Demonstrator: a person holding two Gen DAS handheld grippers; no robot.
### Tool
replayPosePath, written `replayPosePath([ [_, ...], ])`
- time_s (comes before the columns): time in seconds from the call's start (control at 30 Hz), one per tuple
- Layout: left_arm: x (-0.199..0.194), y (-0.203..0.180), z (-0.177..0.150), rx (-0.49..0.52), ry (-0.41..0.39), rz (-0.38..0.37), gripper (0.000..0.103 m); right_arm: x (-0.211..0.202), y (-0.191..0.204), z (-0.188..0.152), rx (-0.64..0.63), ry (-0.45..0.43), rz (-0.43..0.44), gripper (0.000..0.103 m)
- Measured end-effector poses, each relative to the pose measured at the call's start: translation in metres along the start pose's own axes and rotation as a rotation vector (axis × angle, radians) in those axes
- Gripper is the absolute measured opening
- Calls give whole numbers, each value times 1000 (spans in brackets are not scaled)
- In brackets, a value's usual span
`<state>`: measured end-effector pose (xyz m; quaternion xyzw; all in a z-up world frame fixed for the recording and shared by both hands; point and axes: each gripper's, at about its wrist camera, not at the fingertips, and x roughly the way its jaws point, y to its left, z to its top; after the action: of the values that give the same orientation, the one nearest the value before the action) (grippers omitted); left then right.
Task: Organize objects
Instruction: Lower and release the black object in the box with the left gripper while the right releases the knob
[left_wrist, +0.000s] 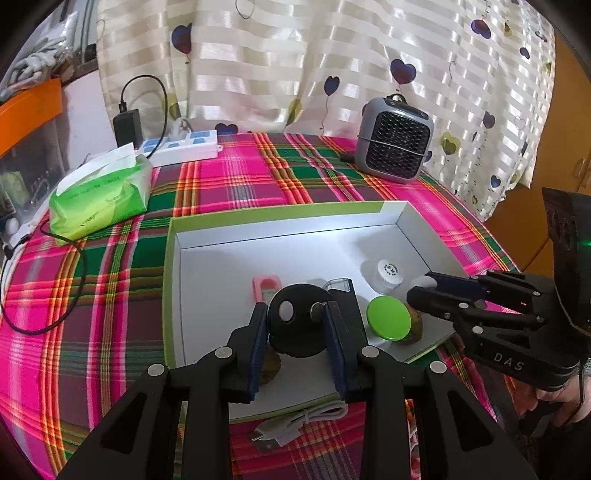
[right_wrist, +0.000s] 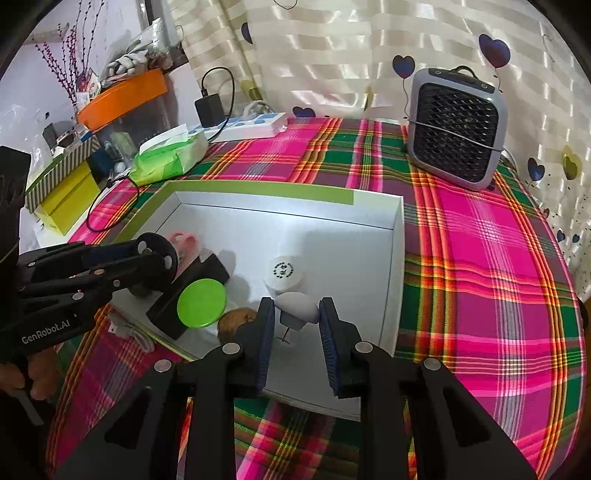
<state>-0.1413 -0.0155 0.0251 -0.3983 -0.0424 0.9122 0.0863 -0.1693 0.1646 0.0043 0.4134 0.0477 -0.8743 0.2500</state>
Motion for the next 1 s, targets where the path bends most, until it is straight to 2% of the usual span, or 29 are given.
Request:
replayPosePath([
  [0.7,4,-6,5,11,-15,-13,28,5,7,-1,-19,-17,-2,26],
  [0.87,6,-1,6,-26,-15,-40,29,1,4,-3,-8,-39,5,35],
  [1.0,6,1,6,-43,-12,-48,29,-3,4,-3,0,-58,6,36],
])
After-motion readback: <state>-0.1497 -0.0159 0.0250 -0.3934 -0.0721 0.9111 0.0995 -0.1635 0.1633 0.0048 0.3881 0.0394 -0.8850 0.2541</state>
